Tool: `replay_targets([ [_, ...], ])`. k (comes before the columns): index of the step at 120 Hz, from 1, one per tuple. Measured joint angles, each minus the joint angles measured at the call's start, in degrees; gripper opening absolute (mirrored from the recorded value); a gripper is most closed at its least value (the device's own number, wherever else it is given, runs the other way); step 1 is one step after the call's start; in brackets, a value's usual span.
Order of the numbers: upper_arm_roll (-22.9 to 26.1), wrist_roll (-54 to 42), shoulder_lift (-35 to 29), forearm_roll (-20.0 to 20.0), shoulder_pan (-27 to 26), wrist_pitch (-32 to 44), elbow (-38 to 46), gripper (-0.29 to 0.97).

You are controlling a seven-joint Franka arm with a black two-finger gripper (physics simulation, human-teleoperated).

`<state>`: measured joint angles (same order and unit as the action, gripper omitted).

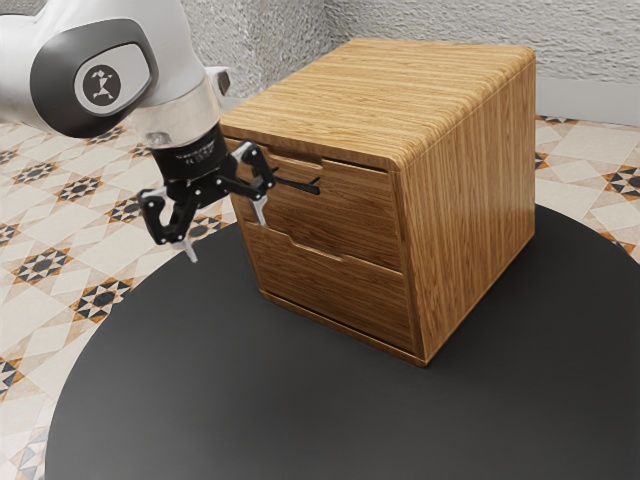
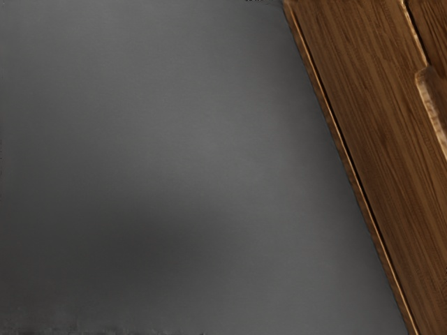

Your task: Pull the drawer handle with one arm to open the drawer

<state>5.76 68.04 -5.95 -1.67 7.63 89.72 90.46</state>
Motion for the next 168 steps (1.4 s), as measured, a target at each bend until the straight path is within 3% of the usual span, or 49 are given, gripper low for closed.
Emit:
replay_targets([
  [26,-0.10,10.57,-0.18,-0.08,0.04,-0.06,-1.59,0.68],
  [38,-0.28,13.93,-0.47,-0.90,1.50,-1.27,-8.22,0.68],
  [65,1.96,19.61,3.04,-5.28,-0.96,-2.49,-12.11,0.68],
  [96,1.62,23.64,5.33,-6.70,-2.17,7.60,-12.11,0.68],
  [105,0.84,24.20,3.04,-6.48,-2.64,9.79,-10.69,0.68],
  [118,0.13,24.27,-3.78,-7.32,-0.99,14.52,-2.39,0.62],
  [148,-2.87,23.54,-8.86,3.43,-0.66,27.43,10.26,0.50],
  [168,-2.94,22.96,-8.47,6.52,-0.48,33.29,12.28,0.43],
])
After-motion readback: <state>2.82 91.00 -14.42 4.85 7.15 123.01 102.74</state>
